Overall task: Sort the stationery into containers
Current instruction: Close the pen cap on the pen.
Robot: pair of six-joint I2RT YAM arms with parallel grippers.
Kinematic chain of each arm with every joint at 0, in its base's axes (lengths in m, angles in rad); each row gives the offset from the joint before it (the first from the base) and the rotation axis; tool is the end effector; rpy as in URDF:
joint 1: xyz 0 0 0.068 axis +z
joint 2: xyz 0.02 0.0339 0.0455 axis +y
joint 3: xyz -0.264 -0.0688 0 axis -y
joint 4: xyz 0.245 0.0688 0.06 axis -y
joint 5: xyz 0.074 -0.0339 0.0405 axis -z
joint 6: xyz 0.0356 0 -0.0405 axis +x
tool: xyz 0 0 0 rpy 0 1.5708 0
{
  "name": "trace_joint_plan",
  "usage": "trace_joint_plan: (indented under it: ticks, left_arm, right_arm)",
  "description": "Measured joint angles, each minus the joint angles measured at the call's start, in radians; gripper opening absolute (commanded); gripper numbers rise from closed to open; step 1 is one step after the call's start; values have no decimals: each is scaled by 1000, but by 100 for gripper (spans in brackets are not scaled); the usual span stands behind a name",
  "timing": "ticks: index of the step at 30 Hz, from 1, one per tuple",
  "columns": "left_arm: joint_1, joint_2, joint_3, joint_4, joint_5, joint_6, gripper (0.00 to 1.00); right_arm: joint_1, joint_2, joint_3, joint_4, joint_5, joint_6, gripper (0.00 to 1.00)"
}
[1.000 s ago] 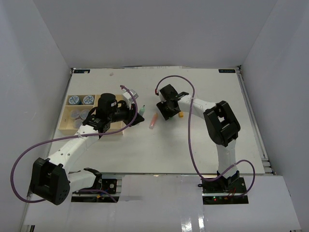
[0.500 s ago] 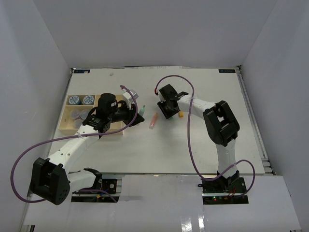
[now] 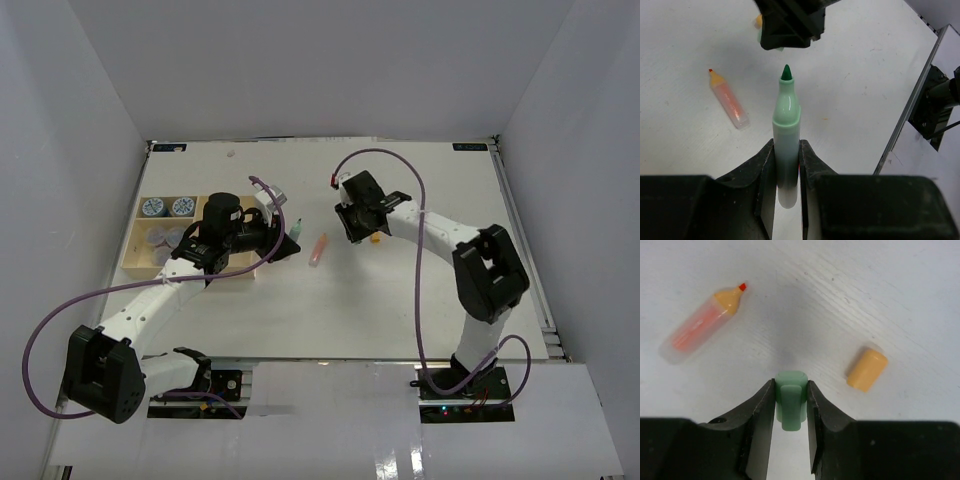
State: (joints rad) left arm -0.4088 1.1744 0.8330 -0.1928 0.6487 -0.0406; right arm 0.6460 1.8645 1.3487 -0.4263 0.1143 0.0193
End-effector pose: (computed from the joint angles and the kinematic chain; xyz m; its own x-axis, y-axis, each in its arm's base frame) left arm 0.2274 -0.1219 0.2794 -0.4990 0.1809 -0.8475 0.7743 0.5323 -0.3423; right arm 0.3246 0.2396 0.2091 -0.6562 -0.4707 -0.5898 -0.5319 0.8429 -0.0809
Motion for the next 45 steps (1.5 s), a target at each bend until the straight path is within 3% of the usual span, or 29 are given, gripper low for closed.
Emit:
trace_joint_plan:
  ticks: [4,8,15,30,45]
  left_arm:
    - [-15,0,0,17,0,-37,2]
    - [-101,19,23,22,-47,-74,2]
    - [-246,58,97,68,-148,-145,2]
    - [-307,98,126,194,-312,-233,1]
    - [-314,106,126,232,-346,-257,0]
  right_arm:
    - [14,-224,-53,70,-10,56,8]
    - [30,-423,-81,187,-19,130,8]
    - [48,-604,-166,381,-20,251,8]
    - [87,-688,-273,516,-13,402,8]
    - [113,-688,-293,551,17,423,8]
